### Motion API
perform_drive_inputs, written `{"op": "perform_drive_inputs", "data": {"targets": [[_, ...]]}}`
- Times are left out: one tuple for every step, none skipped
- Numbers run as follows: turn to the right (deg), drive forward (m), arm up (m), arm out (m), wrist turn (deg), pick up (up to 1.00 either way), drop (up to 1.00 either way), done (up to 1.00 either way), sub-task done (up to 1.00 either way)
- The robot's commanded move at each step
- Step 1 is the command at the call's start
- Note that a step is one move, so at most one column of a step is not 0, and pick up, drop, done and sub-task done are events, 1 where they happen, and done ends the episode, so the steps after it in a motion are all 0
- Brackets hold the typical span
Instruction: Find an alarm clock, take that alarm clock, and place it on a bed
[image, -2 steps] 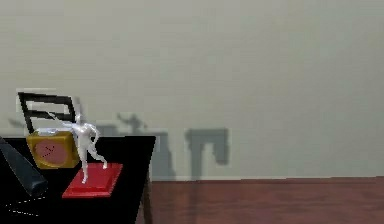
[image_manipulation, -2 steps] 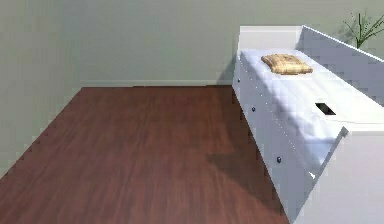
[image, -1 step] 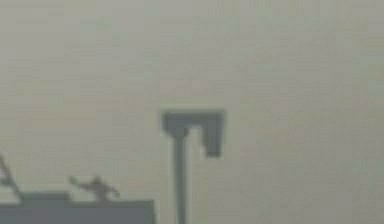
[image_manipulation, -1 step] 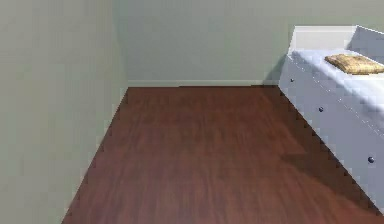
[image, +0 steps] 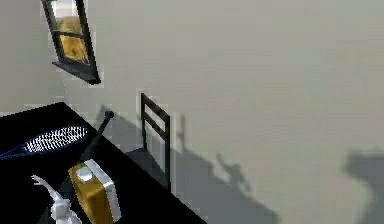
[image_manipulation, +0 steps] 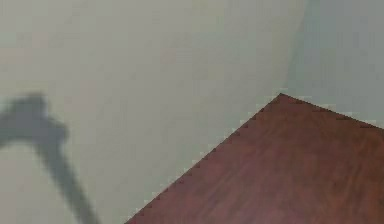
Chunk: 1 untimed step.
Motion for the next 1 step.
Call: {"op": "perform_drive_inputs", "data": {"targets": [[-45.0, 0.00, 0.00, 0.00, 0.0, 0.00, 0.00, 0.00, 0.00]]}}
